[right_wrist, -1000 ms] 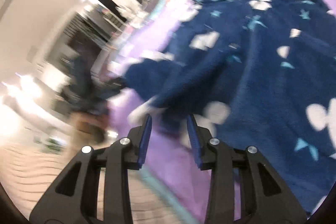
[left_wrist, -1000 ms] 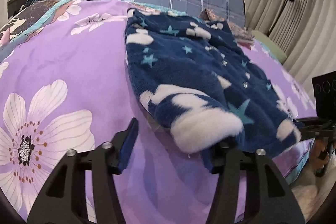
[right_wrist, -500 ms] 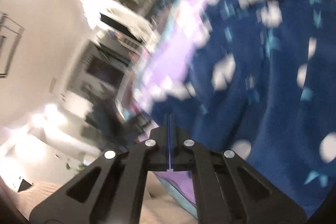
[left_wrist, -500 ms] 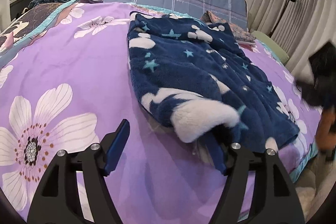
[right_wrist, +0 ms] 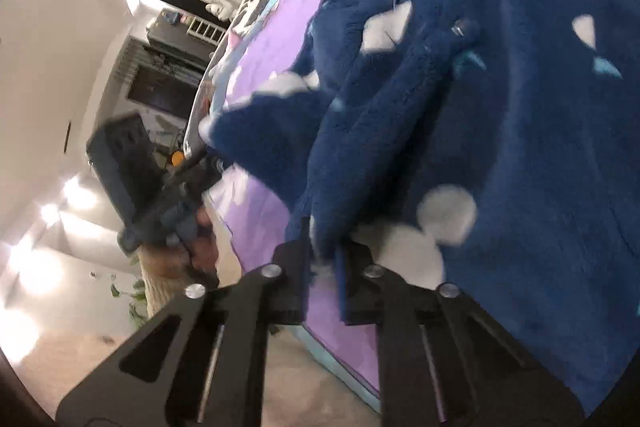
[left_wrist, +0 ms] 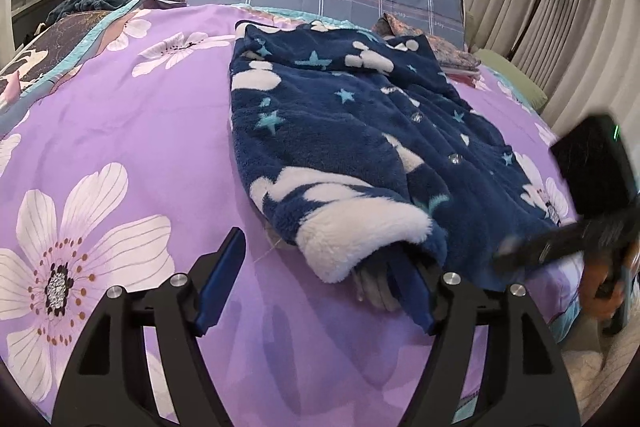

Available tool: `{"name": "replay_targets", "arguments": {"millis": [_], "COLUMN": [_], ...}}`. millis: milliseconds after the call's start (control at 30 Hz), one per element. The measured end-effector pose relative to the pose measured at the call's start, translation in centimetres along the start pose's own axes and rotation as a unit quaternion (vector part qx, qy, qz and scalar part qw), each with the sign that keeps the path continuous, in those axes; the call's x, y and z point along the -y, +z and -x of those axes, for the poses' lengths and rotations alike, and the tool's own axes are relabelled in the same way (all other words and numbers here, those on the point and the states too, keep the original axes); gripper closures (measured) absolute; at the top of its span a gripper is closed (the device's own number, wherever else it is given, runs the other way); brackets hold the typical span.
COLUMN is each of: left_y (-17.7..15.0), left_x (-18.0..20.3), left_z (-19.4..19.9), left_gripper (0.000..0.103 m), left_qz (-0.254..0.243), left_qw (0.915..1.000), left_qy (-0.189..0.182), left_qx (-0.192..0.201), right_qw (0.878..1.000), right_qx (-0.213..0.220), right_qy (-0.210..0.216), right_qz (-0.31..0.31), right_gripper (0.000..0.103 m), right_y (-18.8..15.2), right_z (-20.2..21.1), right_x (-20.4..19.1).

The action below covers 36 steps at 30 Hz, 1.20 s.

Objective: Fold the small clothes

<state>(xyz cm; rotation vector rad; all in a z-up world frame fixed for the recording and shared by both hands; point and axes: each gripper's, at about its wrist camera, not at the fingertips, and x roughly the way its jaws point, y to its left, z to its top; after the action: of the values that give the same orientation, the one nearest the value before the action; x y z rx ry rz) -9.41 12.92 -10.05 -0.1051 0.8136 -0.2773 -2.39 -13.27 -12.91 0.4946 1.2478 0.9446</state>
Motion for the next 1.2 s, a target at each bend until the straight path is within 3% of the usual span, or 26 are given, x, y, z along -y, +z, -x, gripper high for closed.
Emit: {"name": "replay_targets", "arguments": {"millis": [67, 200, 333, 500, 533, 567, 600, 667, 767, 933, 1067, 1200], "left_y": [-0.5, -1.5, -2.1, -1.8, -1.5, -1.3, -1.1, -1.1, -1.5, -3.5, -4.0, -3.9], "left_x": [0.0, 0.0, 0.7, 0.6, -0.3, -1.0, -1.9, -3.0, -3.4, -2.4, -2.0, -1.5], "left_z": [0.5, 0.8, 0.1, -1.9, -2.3, -2.4, -2.4, -1.5, 0.7, 1.9, 1.3, 1.8], "left_gripper": [0.023, 0.02, 0.019, 0.02, 0.03, 0.071, 0.089, 0.089, 0.091, 0.091, 0.09, 0.082], "left_qz": [-0.008, -0.011, -0.003, 0.029, 0.064, 0.087, 0.113, 0.137, 0.134, 0.092, 0.064, 0.012], "left_qw": [1.0, 0.9996, 0.9963, 0.9963, 0.9954, 0.9935, 0.9908, 0.9897, 0.9907, 0.9923, 0.9921, 0.9904], "left_qy": [0.003, -0.02, -0.079, -0.071, -0.064, -0.068, -0.069, -0.039, 0.007, 0.052, 0.076, 0.097], "left_qx": [-0.004, -0.013, -0.034, -0.04, -0.031, -0.028, -0.029, -0.018, -0.023, -0.065, -0.076, -0.098], "right_qw": [0.998, 0.99, 0.991, 0.991, 0.991, 0.991, 0.991, 0.991, 0.991, 0.995, 0.998, 0.998], "right_qx": [0.048, 0.112, 0.124, 0.119, 0.118, 0.117, 0.118, 0.12, 0.119, 0.099, 0.059, 0.026], "right_qy": [0.043, 0.066, 0.049, 0.053, 0.052, 0.05, 0.046, 0.044, 0.047, 0.018, -0.02, -0.035], "right_qz": [0.024, 0.048, 0.033, 0.029, 0.029, 0.031, 0.032, 0.031, 0.03, 0.018, -0.025, -0.047], "right_gripper": [0.096, 0.096, 0.096, 0.096, 0.096, 0.096, 0.096, 0.096, 0.096, 0.096, 0.096, 0.095], "right_y": [0.9, 2.3, 2.7, 2.4, 2.4, 2.4, 2.4, 2.3, 1.8, 0.9, -0.8, -2.7], "right_z": [2.3, 6.7, 7.3, 6.5, 6.6, 6.7, 6.9, 7.4, 8.4, 7.0, 4.9, 3.6], "right_x": [-1.9, -3.5, -2.3, -2.3, -2.3, -2.4, -2.3, -2.2, -2.1, -0.8, 2.0, 3.6]}}
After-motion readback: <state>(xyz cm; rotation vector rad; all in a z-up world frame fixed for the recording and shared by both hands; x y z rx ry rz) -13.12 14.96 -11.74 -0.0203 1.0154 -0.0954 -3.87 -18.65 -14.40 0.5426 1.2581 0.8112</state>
